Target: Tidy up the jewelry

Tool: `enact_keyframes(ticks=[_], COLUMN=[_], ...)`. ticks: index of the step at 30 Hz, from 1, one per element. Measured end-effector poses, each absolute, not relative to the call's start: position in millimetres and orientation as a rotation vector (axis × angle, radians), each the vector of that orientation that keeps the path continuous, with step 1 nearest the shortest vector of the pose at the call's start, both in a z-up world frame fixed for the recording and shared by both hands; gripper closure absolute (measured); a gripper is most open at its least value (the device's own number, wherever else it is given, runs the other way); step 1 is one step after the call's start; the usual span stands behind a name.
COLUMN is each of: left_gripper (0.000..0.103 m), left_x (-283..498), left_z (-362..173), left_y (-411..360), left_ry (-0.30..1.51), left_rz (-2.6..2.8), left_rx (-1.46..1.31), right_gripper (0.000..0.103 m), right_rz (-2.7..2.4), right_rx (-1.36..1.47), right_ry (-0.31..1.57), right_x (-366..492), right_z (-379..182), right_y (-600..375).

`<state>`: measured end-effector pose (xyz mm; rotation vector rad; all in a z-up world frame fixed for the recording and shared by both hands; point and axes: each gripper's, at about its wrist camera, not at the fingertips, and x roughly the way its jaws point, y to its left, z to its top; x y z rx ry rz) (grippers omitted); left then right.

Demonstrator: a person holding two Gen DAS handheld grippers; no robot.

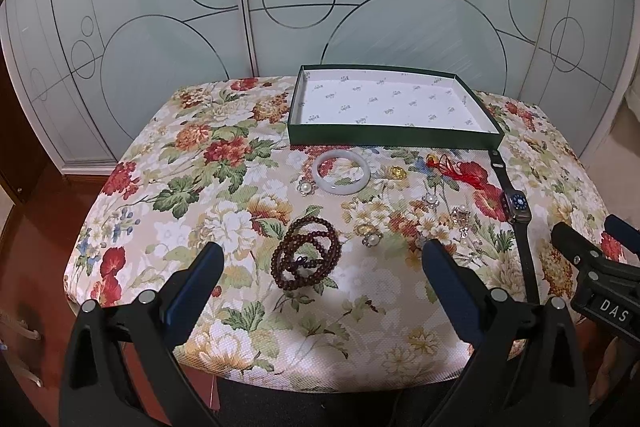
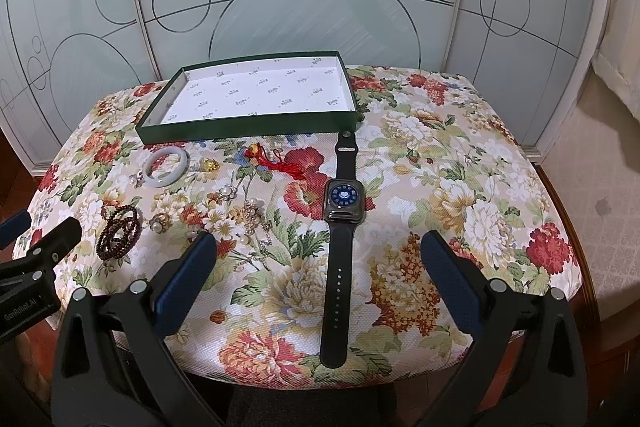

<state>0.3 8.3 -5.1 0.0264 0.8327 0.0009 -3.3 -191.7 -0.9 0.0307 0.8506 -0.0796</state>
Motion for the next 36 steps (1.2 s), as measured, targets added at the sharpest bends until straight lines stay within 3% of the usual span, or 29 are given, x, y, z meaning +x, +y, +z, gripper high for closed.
enact_keyframes(ticks=[36], left_gripper=[0.004], left_x=[-1.5], left_z=[-7.8], left_y=[12.7], left_ry=[0.838], left_rz=[0.003], left_rx=[0.023], right_gripper=[0.002], right_rz=[-0.079], right_rx=[0.029], right_ry=[0.851], right_x=[-2.9], right_z=[-0.4], right_y=[-192.2])
